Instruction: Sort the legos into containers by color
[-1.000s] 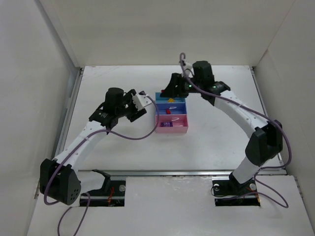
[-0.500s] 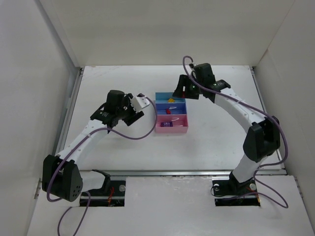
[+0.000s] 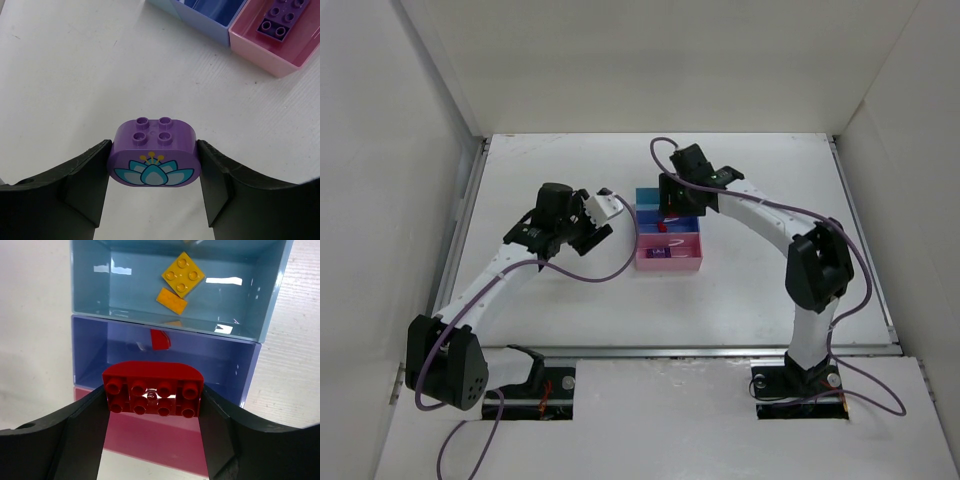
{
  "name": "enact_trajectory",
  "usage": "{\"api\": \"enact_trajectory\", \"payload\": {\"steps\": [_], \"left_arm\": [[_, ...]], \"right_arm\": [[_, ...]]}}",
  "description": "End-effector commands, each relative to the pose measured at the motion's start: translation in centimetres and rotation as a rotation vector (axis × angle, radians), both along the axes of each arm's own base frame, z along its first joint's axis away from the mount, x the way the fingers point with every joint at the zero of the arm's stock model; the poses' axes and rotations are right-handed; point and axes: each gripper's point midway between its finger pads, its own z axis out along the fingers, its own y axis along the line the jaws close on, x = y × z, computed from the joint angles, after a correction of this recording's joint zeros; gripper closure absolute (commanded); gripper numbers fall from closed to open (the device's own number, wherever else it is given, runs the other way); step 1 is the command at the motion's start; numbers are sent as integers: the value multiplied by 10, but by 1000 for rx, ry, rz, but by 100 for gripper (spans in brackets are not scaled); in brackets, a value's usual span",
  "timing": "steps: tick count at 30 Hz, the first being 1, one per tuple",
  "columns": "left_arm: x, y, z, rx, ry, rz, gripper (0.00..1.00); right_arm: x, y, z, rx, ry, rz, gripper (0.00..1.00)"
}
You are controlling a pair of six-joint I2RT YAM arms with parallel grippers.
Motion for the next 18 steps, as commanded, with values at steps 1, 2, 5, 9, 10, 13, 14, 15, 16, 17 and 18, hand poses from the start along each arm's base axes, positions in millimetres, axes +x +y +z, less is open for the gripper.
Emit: {"api": "enact_trajectory", "payload": {"steps": [1, 2, 5, 9, 10, 13, 14, 15, 16, 17, 18], "left_arm": [[5, -1, 15, -34, -54, 15, 100], [5, -1, 15, -34, -54, 15, 100], [4, -1, 14, -40, -50, 20, 100], [4, -1, 14, -40, -50, 20, 100], [4, -1, 14, -40, -50, 20, 100], [4, -1, 14, -40, -50, 20, 100], [3, 0, 11, -37, -41, 20, 100], [3, 0, 11, -37, -41, 20, 100], [3, 0, 11, -37, -41, 20, 100], [3, 0, 11, -37, -41, 20, 100], [4, -1, 12, -40, -50, 20, 100]], "right_arm": [[8, 1, 15, -11, -37, -20, 100], [8, 1, 15, -11, -37, -20, 100], [8, 1, 15, -11, -37, -20, 100], [8, 1, 15, -11, -37, -20, 100], [9, -1, 15, -17, -41, -25, 100], [9, -1, 15, -17, -41, -26, 100], [9, -1, 15, -17, -41, -26, 100], [11, 0, 16, -12, -48, -26, 100], [8, 1, 13, -11, -37, -20, 100], [8, 1, 13, -11, -37, -20, 100], [8, 1, 13, -11, -37, -20, 100]]}}
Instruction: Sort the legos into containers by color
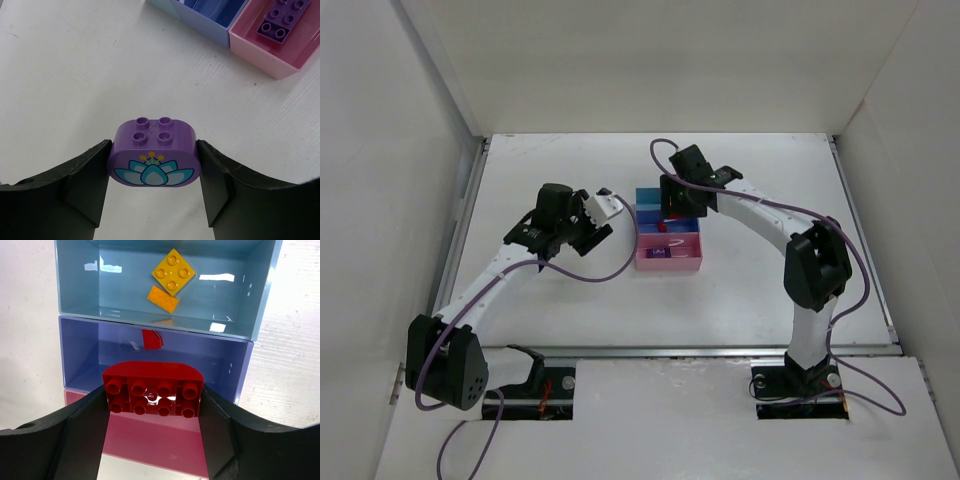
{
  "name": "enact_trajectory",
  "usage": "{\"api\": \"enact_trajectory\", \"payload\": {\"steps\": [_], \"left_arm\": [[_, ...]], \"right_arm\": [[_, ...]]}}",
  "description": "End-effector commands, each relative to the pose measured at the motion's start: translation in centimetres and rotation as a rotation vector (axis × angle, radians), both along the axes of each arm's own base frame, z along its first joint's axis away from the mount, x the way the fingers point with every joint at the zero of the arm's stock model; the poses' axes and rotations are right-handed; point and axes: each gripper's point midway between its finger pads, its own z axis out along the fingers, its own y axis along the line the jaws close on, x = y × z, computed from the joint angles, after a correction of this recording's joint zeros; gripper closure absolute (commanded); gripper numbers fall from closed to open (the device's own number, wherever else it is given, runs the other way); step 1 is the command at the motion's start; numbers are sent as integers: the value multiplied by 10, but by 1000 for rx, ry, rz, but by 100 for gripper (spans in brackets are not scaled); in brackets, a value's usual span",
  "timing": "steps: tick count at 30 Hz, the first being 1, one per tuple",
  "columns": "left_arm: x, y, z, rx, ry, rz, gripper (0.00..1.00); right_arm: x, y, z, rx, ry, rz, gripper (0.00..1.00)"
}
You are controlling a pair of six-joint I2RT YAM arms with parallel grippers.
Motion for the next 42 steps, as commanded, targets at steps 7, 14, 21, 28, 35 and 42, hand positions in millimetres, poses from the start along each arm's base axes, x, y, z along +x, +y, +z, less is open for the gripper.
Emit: {"api": "enact_trajectory", "payload": {"steps": [7, 14, 21, 28, 35, 42], "left_arm": [[4, 0, 17, -35, -64, 12, 100], [2, 0, 13, -38, -51, 18, 100], [4, 0, 15, -41, -59, 18, 100], [4, 0, 15, -41, -59, 18, 100], [4, 0, 15, -41, -59, 18, 100], [2, 0, 11, -38, -51, 18, 100]], "right_arm": [[9, 7, 23, 33, -57, -11, 100], [7, 5, 19, 28, -49, -11, 100], [7, 5, 19, 28, -49, -11, 100], [7, 5, 19, 28, -49, -11, 100], [7, 5, 19, 28, -49, -11, 100], [7, 5, 19, 28, -49, -11, 100]]}}
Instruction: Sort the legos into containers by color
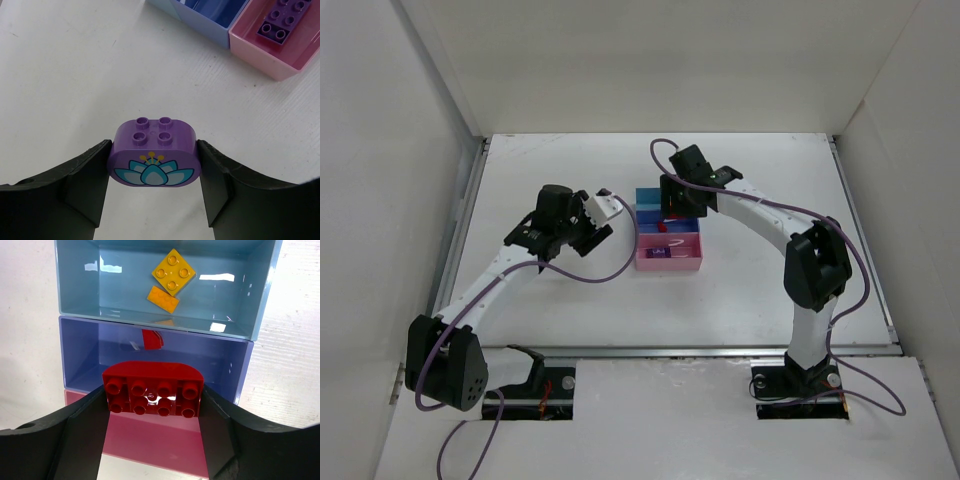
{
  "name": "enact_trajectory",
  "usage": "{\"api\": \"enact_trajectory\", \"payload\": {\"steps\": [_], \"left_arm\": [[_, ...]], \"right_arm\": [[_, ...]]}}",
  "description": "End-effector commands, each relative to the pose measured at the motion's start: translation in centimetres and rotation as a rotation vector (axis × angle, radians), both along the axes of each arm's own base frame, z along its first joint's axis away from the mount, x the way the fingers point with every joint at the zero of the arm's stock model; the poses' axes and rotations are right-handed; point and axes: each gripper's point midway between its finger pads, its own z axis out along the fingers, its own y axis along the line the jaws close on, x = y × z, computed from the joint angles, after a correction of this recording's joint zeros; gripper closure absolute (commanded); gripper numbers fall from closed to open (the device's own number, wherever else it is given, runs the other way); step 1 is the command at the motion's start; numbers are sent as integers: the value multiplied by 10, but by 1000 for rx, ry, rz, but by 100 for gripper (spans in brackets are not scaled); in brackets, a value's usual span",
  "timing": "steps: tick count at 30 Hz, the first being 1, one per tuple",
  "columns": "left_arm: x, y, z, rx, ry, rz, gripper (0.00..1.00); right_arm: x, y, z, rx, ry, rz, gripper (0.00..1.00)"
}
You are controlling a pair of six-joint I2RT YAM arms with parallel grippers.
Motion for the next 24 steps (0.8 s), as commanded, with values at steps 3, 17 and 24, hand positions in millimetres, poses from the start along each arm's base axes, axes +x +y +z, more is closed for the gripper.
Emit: {"api": "enact_trajectory", "payload": {"steps": [3, 17, 24], "left_arm": [[5, -1, 18, -34, -63, 12, 100], [5, -1, 16, -41, -60, 17, 100], [10, -3, 23, -48, -79, 17, 100]], "right_arm": [[7, 5, 19, 27, -50, -9, 100], [7, 7, -2, 12, -12, -3, 93], [8, 12, 0, 25, -5, 8, 23]]}}
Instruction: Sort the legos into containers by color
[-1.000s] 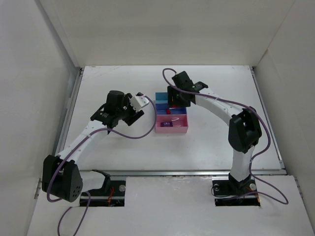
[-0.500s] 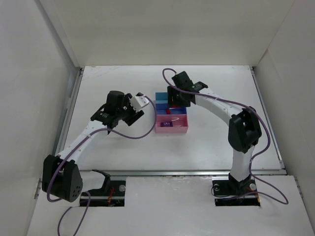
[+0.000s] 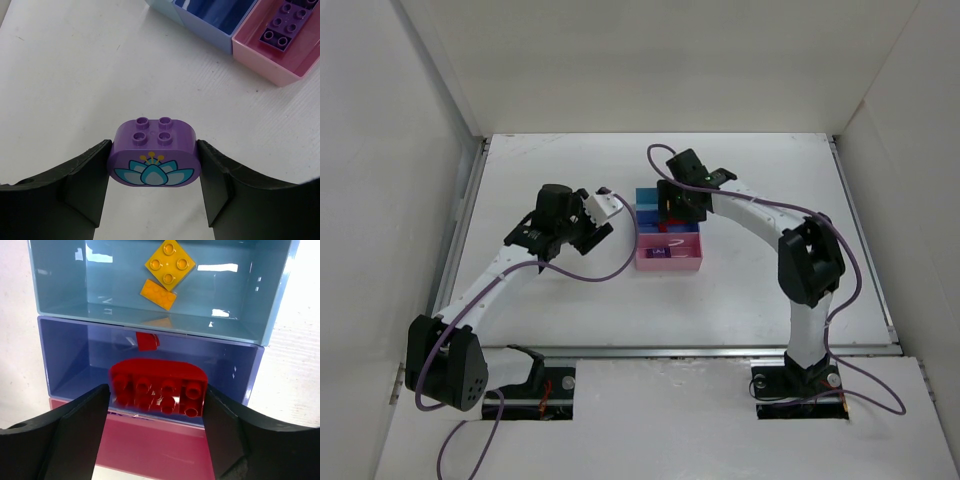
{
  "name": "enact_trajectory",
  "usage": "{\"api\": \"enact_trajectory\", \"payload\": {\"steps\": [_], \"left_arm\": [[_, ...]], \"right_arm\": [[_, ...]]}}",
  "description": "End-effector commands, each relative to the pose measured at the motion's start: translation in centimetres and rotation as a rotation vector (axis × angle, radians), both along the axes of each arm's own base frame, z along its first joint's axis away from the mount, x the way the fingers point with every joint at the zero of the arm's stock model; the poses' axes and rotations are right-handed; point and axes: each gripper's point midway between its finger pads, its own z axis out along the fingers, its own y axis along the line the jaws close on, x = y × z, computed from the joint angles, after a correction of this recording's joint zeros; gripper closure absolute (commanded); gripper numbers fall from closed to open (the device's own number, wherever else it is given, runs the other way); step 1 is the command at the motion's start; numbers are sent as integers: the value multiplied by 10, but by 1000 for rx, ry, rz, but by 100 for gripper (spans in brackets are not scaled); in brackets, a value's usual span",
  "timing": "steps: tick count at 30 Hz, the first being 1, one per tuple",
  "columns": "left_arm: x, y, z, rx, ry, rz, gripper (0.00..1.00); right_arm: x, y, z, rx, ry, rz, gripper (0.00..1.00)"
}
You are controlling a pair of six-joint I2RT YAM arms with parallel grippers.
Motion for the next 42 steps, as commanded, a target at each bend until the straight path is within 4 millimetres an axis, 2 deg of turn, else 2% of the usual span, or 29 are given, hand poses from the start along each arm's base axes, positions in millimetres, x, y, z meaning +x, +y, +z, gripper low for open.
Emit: {"api": "enact_trajectory", "payload": {"steps": [1, 7, 12, 13, 14, 17, 20, 21, 22, 24, 26, 28, 29, 30, 33, 35, 37, 40, 41, 42], "left_arm": [[7, -1, 16, -32, -53, 12, 100], [9, -2, 20, -35, -62, 12, 100], [9, -2, 20, -35, -62, 12, 100], [9, -2, 20, -35, -62, 12, 100], [9, -2, 20, -35, -62, 12, 100], [14, -5, 24, -41, -63, 5, 100], [21, -10, 35, -60, -77, 2, 100], [23, -16, 47, -70, -102, -10, 100], [23, -24, 50, -73, -107, -29, 100], [25, -36, 56, -93, -106, -55, 100], [31, -51, 70, -141, -97, -68, 100], [32, -70, 86, -174, -106, -117, 100], [31, -81, 84, -182, -88, -141, 100], [30, -87, 84, -183, -87, -154, 100], [26, -111, 84, -198, -63, -224, 100], [23, -117, 89, -217, -55, -255, 100], [20, -124, 91, -238, -43, -292, 100], [6, -135, 96, -237, -72, -443, 100], [-7, -139, 95, -244, -60, -521, 100], [-12, -139, 86, -233, -57, -558, 100]], "right_arm": [[9, 11, 21, 43, -47, 5, 22], [7, 9, 29, 49, -56, 5, 8], [5, 10, 33, 56, -62, 19, 8], [7, 11, 46, 72, -86, 19, 8], [7, 11, 46, 72, -86, 19, 8], [9, 10, 75, 102, -151, 11, 8], [10, 3, 99, 105, -204, -11, 8], [11, -1, 104, 96, -223, -26, 7], [8, -3, 108, 91, -227, -19, 6], [8, -16, 117, 98, -242, -41, 5], [12, -35, 116, 90, -238, -81, 5], [16, -58, 125, 89, -261, -129, 5], [15, -66, 122, 83, -255, -143, 5], [14, -75, 131, 85, -273, -154, 5], [14, -103, 136, 79, -294, -201, 5], [16, -117, 141, 80, -305, -231, 5], [10, -123, 138, 70, -302, -234, 5], [10, -134, 133, 63, -296, -256, 5], [11, -134, 138, 71, -312, -257, 5], [11, -139, 134, 65, -303, -267, 5]]}}
